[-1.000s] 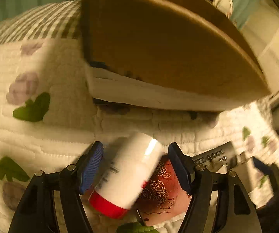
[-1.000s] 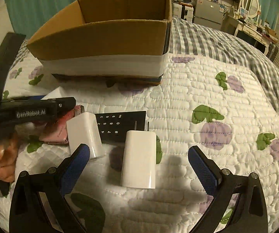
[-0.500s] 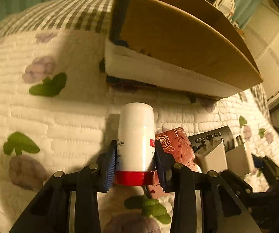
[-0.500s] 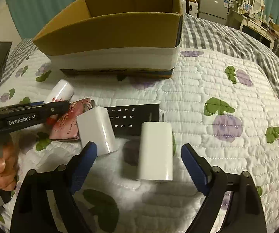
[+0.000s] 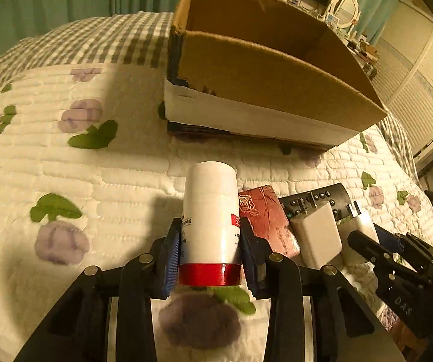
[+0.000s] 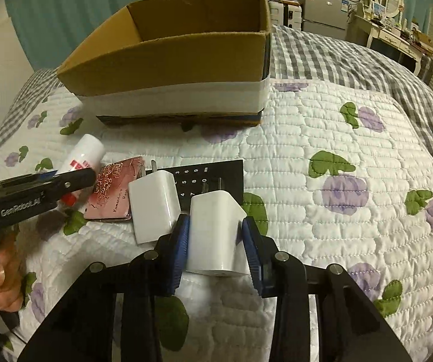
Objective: Organize rigid objects
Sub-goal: 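Grasp the red-capped pill bottle with the left tool while the right tool grasps a white charger, then lift and carry the pill bottle and white charger over the box with both tools, then open both tools to release the pill bottle and charger into the box, then withdraw both tools upward from the box, then lower both tools toward the pink card and white charger on the quilt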
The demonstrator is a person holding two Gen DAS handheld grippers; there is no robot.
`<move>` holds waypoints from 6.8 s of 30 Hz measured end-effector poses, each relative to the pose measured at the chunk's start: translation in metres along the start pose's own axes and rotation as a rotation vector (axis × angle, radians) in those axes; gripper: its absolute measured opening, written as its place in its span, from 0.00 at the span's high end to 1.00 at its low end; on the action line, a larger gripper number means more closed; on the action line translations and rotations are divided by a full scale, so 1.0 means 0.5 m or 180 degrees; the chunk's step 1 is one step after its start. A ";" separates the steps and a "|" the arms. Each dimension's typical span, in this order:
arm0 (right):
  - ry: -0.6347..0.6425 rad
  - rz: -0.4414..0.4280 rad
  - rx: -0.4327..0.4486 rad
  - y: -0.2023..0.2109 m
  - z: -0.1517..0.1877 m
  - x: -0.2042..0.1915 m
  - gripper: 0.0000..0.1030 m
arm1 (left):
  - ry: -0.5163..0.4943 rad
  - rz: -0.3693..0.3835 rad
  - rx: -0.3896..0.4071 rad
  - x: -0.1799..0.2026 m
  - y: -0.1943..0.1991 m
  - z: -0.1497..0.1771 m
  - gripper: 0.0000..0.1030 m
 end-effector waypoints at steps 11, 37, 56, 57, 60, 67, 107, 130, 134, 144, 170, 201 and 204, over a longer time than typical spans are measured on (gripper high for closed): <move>-0.0194 -0.0069 0.0150 0.060 0.023 0.002 0.72 | -0.0032 -0.0053 0.0291 0.011 0.095 0.020 0.65; 0.0146 -0.0250 0.1229 0.376 -0.027 -0.108 0.72 | -0.0096 0.0061 0.1316 0.068 0.419 -0.019 0.65; 0.0533 -0.0261 0.1834 0.516 -0.161 -0.165 0.73 | -0.0091 0.0091 0.1855 0.073 0.517 -0.146 0.65; 0.0540 -0.0265 0.1835 0.513 -0.168 -0.166 0.73 | -0.0092 0.0092 0.1878 0.075 0.517 -0.155 0.65; 0.0572 -0.0264 0.1843 0.503 -0.192 -0.170 0.73 | -0.0100 0.0104 0.1908 0.079 0.511 -0.178 0.65; 0.0629 -0.0254 0.1871 0.469 -0.252 -0.161 0.73 | -0.0182 0.0136 0.1928 0.092 0.465 -0.239 0.65; 0.0568 -0.0034 0.0581 -0.087 -0.386 0.033 0.73 | -0.0497 -0.0130 0.0789 0.131 -0.029 -0.344 0.62; 0.0573 0.0111 0.1452 0.219 -0.383 -0.043 0.33 | 0.0075 0.0042 0.1549 0.048 0.300 -0.357 0.45; 0.0593 0.0098 0.1580 0.293 -0.378 -0.070 0.25 | 0.0078 0.0009 0.1685 0.044 0.376 -0.340 0.44; 0.0657 0.0156 0.1883 0.462 -0.334 -0.131 0.09 | 0.0120 -0.0041 0.1950 0.018 0.517 -0.283 0.43; 0.0869 0.0261 0.2075 0.554 -0.162 -0.229 0.00 | 0.0072 -0.0055 0.2100 0.009 0.571 -0.133 0.41; 0.0560 0.0175 0.0984 0.165 -0.071 -0.107 0.09 | -0.0077 -0.0331 0.1092 0.000 0.190 -0.090 0.41; 0.0588 0.0145 0.0771 0.115 -0.057 -0.103 0.19 | -0.0154 -0.0325 0.0991 0.008 0.159 -0.084 0.41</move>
Point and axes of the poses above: each gripper's, at about its wrist camera, not at the fingertips, and y roughly against the way its jaws point, x to its right, z to its underside, the point moved 1 cm from there along -y, roughly the way its jaws point, and after that the axes turned 9 degrees about -z, right-handed, at the moved point
